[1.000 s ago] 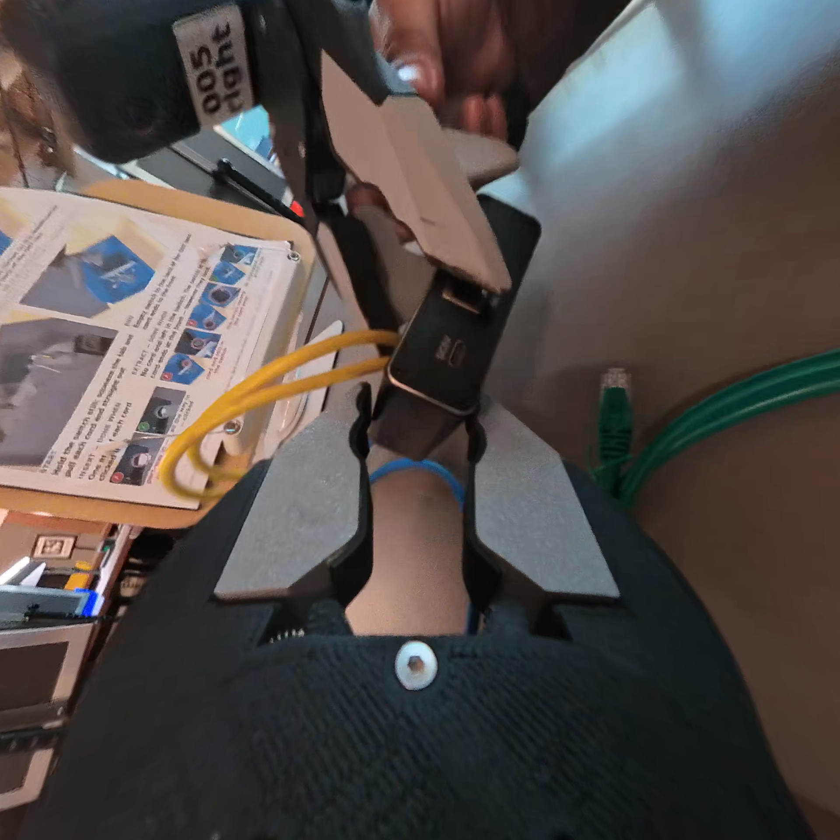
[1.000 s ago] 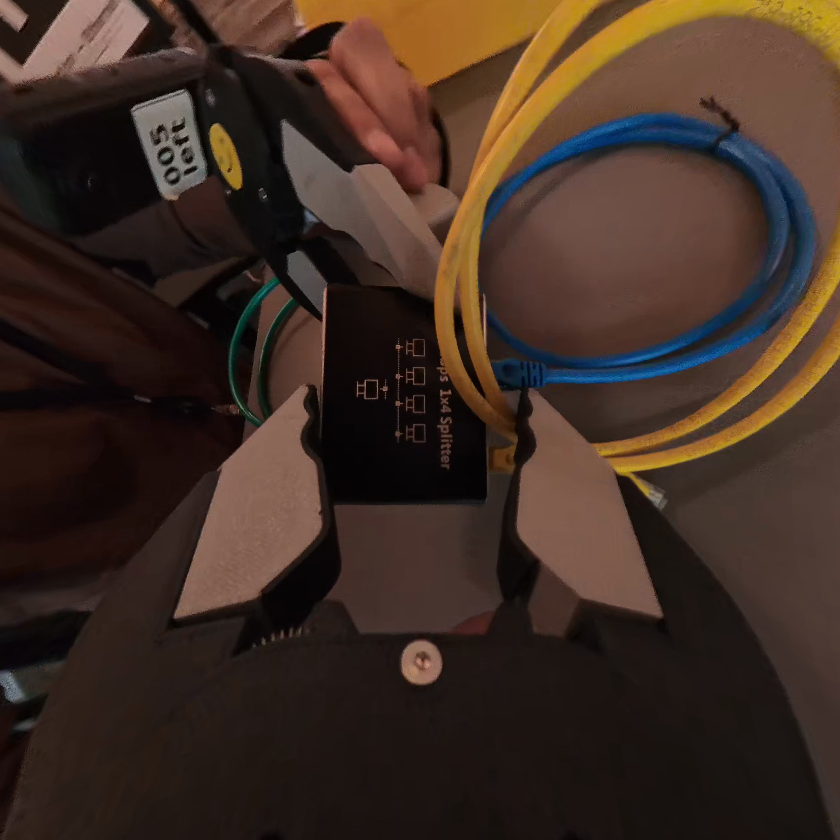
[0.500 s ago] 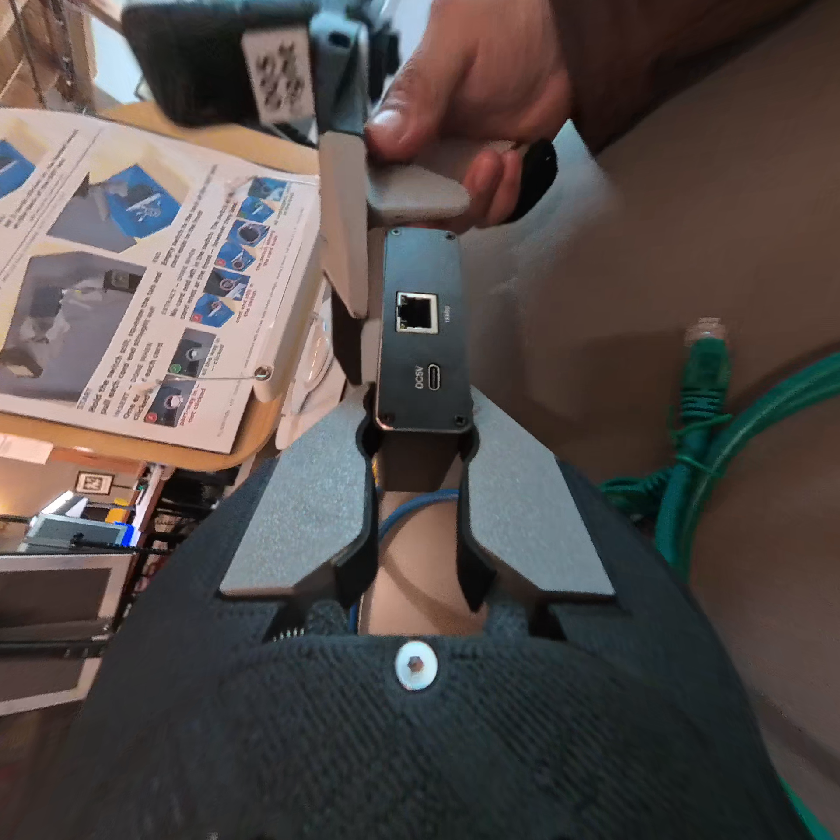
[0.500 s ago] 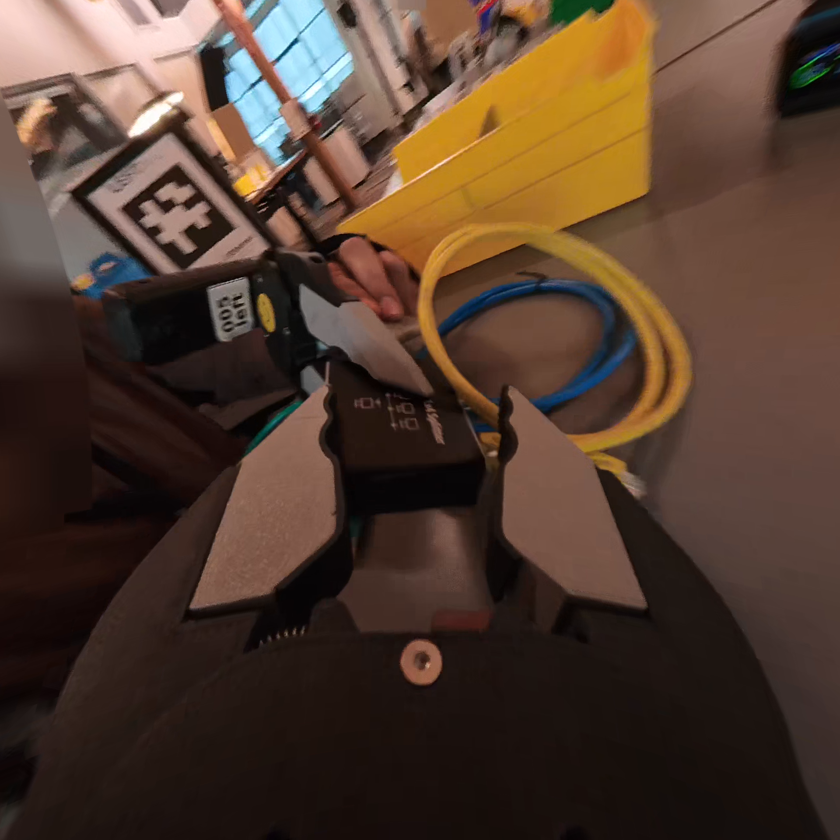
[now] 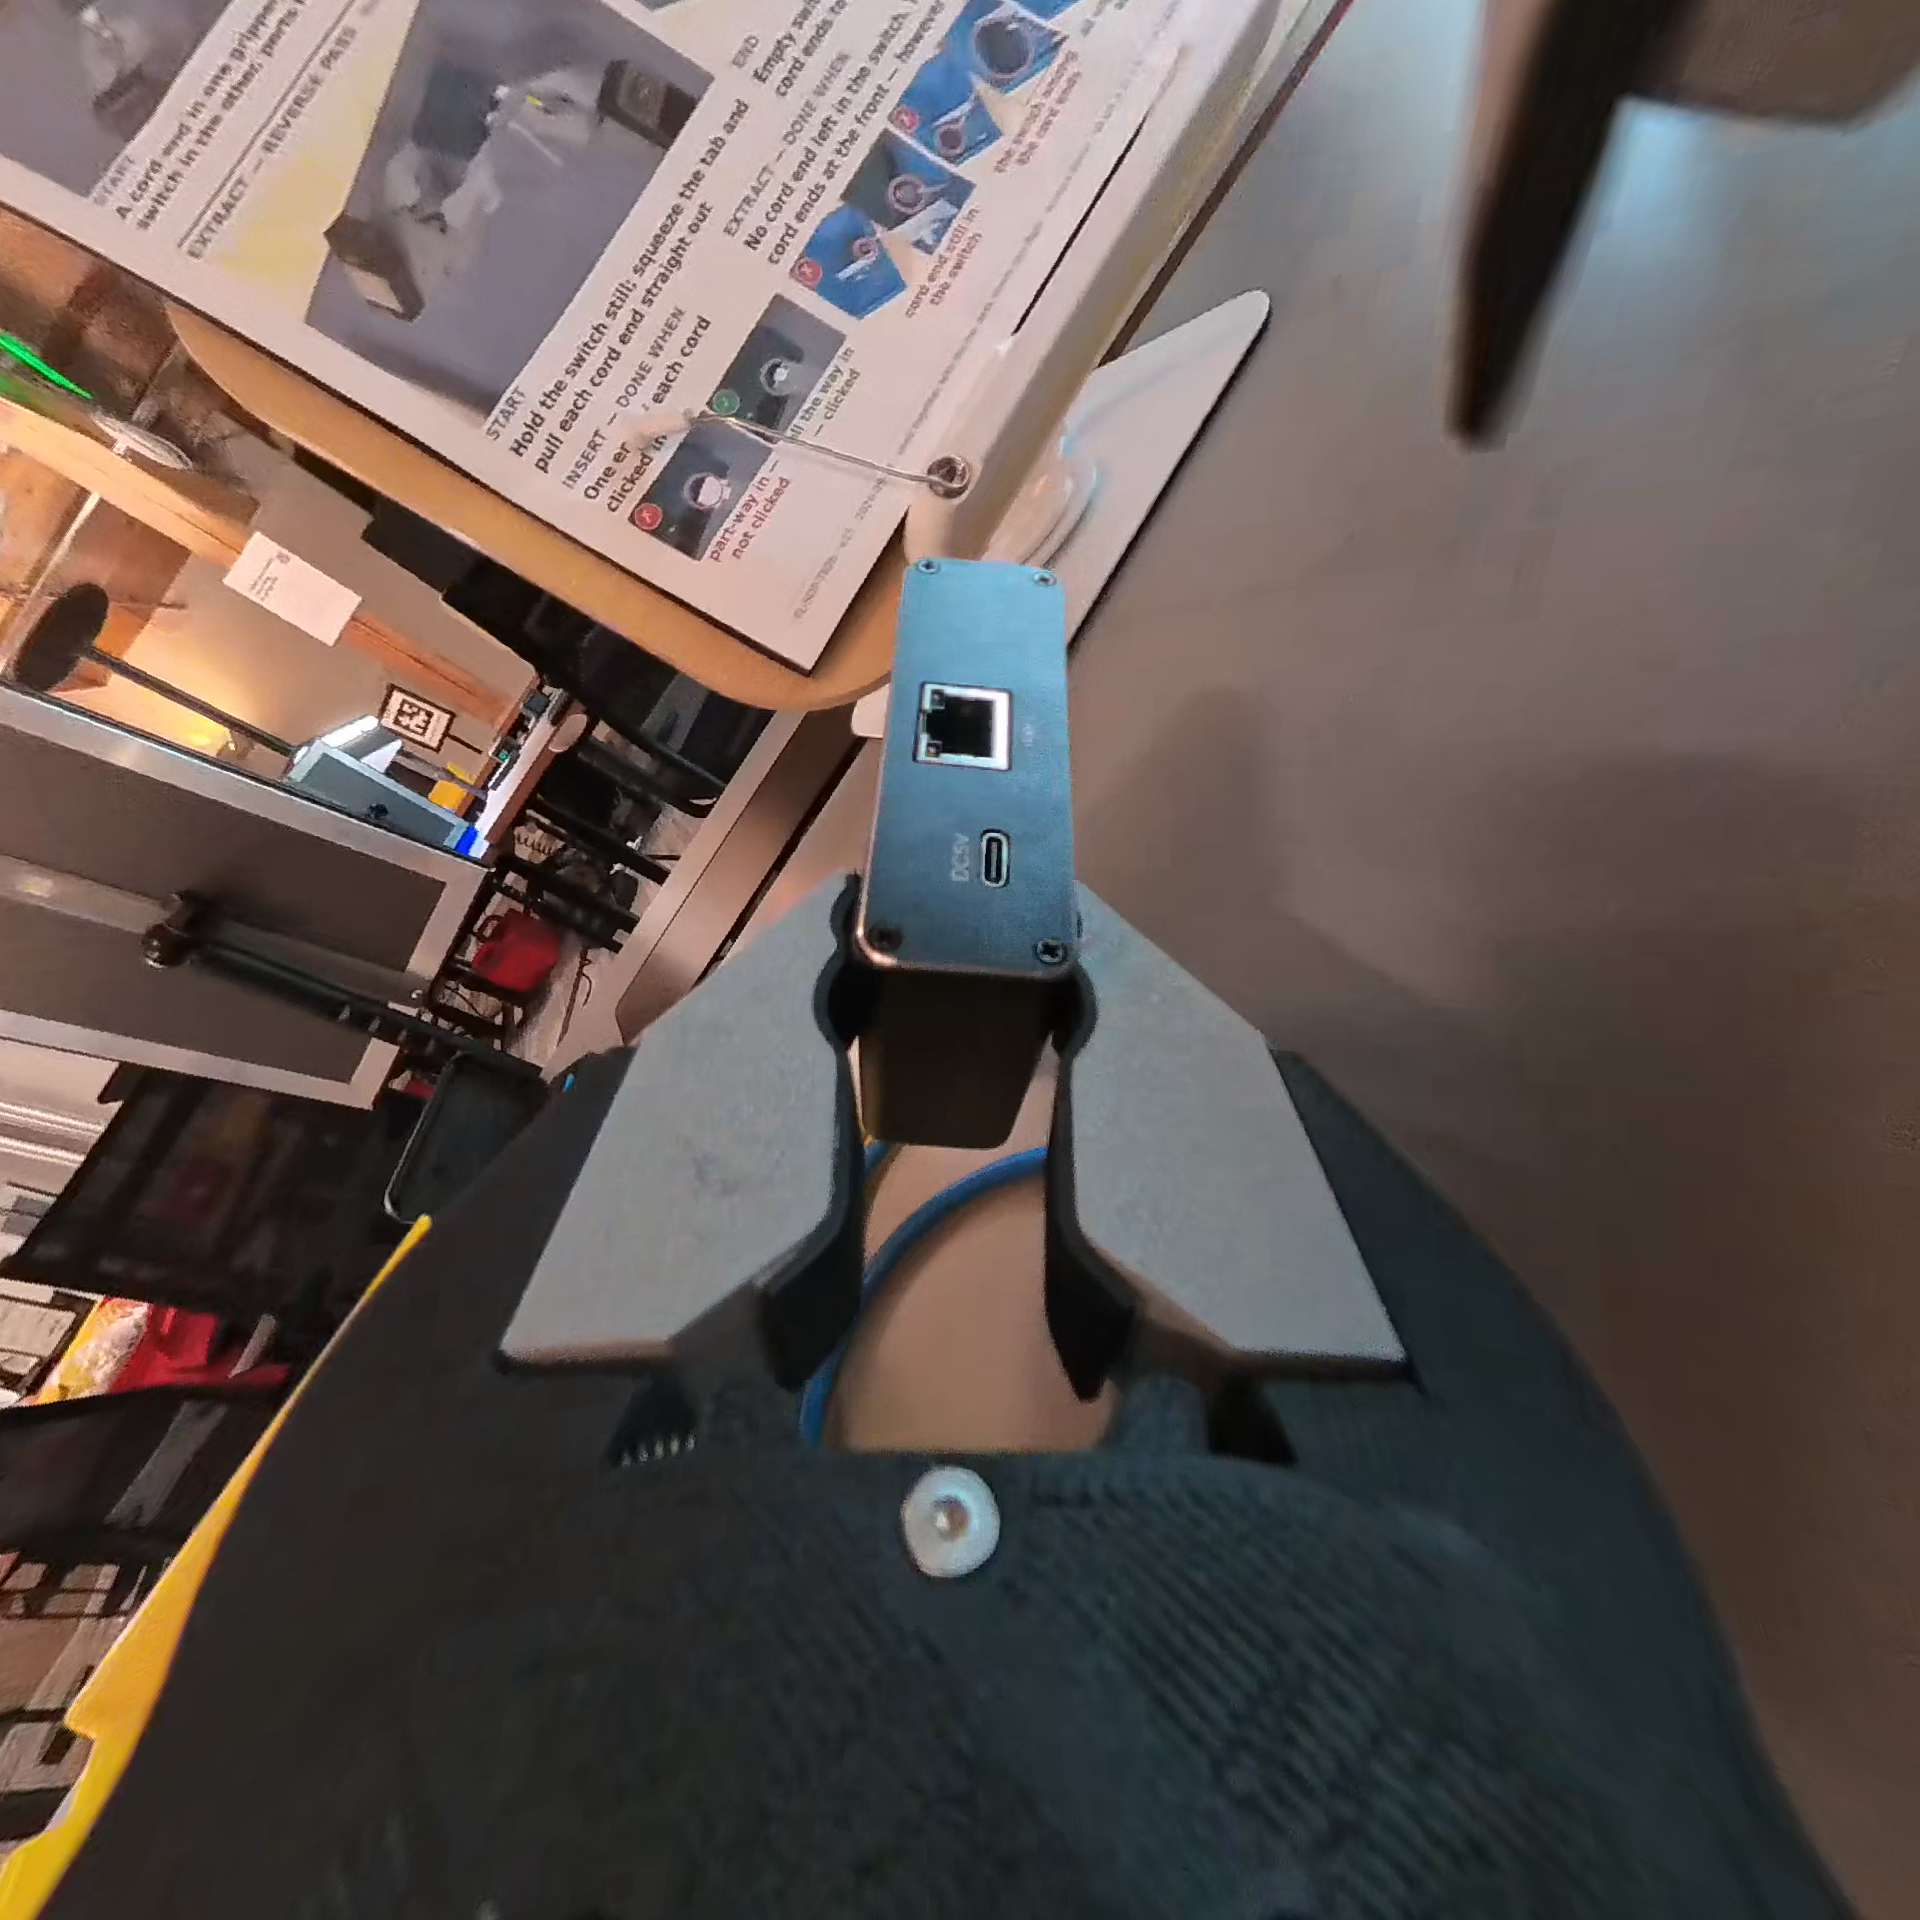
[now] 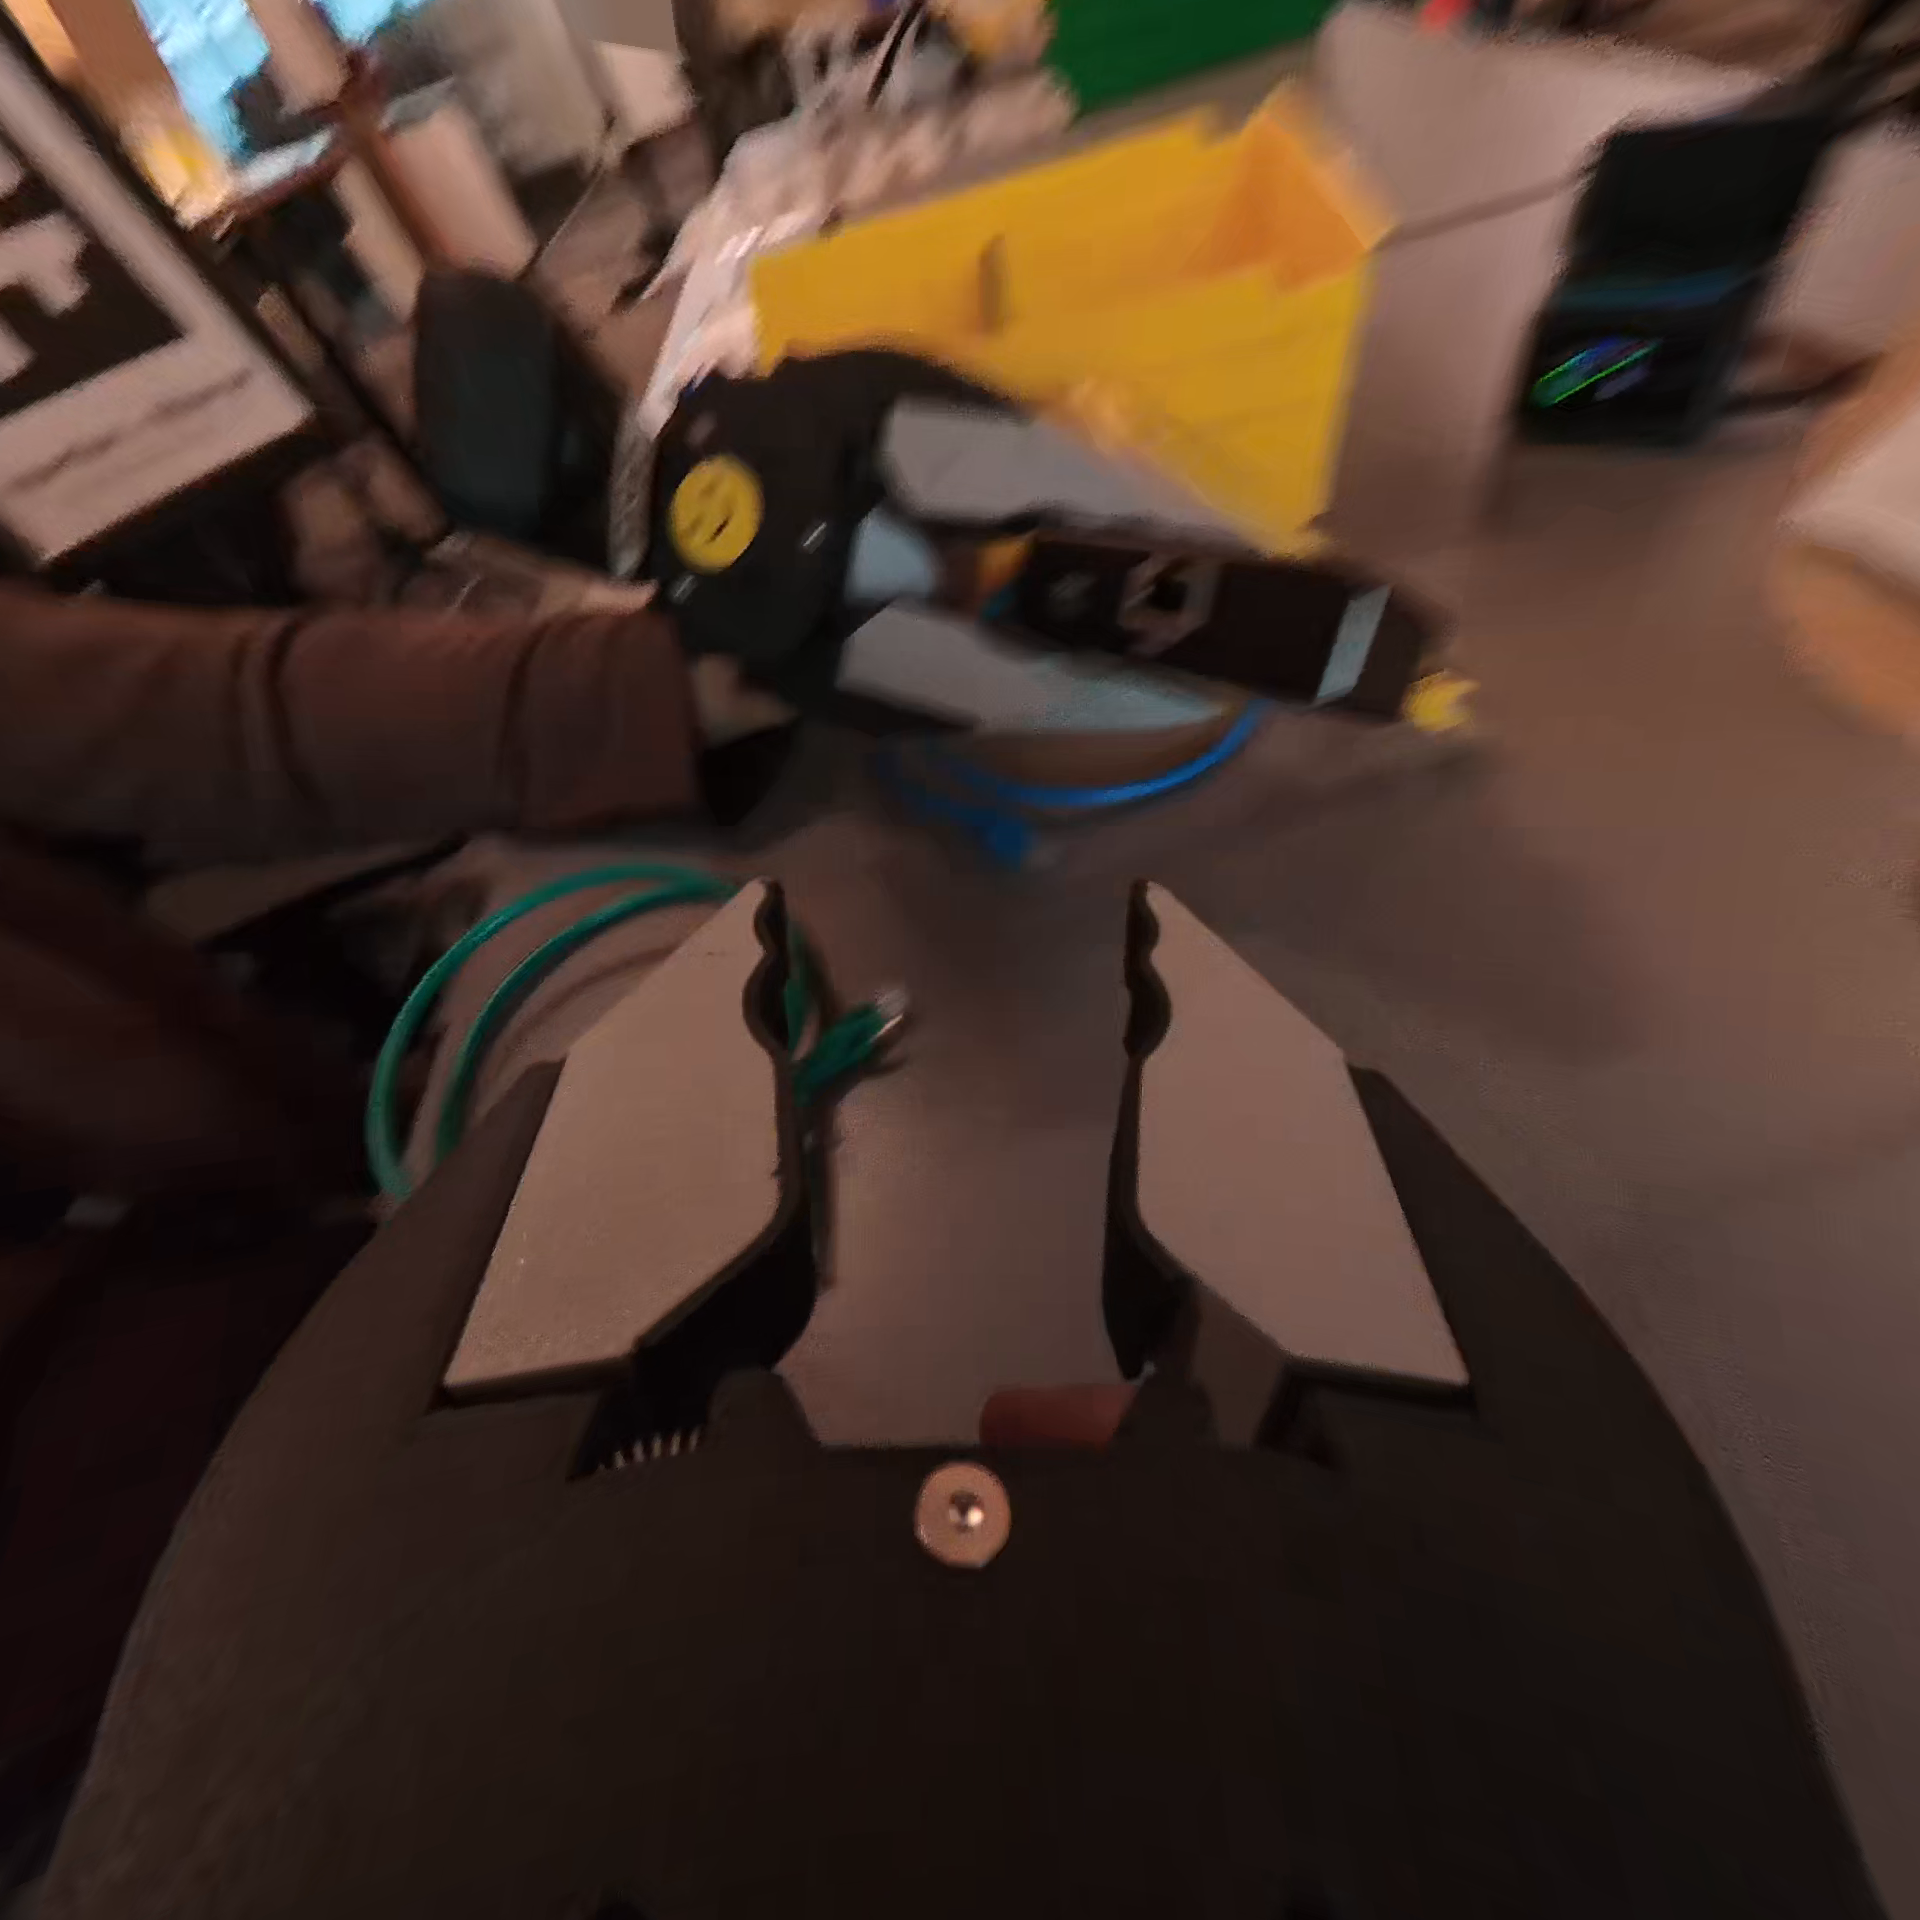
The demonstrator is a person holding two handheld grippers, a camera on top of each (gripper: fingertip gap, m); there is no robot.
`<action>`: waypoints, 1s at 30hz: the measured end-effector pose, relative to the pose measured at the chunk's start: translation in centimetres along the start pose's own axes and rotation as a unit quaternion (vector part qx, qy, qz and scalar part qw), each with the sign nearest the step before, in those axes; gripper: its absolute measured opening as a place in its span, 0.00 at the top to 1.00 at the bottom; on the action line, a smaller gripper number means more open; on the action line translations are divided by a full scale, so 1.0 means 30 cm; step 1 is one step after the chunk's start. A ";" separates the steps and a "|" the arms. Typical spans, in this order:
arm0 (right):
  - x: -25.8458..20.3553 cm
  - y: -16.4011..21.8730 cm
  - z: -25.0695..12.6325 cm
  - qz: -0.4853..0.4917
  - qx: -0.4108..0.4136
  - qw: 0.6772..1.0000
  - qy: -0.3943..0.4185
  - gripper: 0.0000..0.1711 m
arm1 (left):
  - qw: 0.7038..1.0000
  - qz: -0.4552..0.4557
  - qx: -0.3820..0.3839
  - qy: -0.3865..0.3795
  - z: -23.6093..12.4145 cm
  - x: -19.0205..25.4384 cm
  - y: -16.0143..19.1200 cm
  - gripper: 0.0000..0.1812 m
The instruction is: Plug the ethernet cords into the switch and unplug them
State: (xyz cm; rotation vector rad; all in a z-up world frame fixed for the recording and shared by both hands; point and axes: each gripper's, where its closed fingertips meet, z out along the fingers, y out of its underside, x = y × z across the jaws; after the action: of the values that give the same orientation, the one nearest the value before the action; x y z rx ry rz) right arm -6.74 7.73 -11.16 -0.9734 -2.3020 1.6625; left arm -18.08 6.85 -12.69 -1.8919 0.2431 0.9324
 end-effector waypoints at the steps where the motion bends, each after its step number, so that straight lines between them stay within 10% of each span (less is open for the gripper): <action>1: -0.047 0.041 0.036 0.000 -0.032 0.999 -0.033 0.62 | 1.000 0.000 0.001 0.003 0.002 0.004 0.000 0.81; 11: -0.084 0.301 0.140 -0.096 -0.264 0.960 0.001 0.81 | 1.000 0.012 -0.001 0.007 0.012 0.020 0.000 0.81; 23: 0.141 0.132 -0.030 0.033 -0.122 0.981 0.145 0.85 | 0.998 0.052 -0.014 0.016 0.020 0.060 0.004 0.81; 30: 0.171 0.218 0.024 0.085 -0.172 0.968 0.163 0.83 | 0.999 0.042 -0.009 0.018 0.021 0.058 0.002 0.81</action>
State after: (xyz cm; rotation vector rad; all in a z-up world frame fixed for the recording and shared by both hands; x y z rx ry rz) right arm -8.34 11.27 -18.53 -1.4271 -2.3692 1.0598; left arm -17.24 7.71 -14.08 -1.9288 0.3404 0.9599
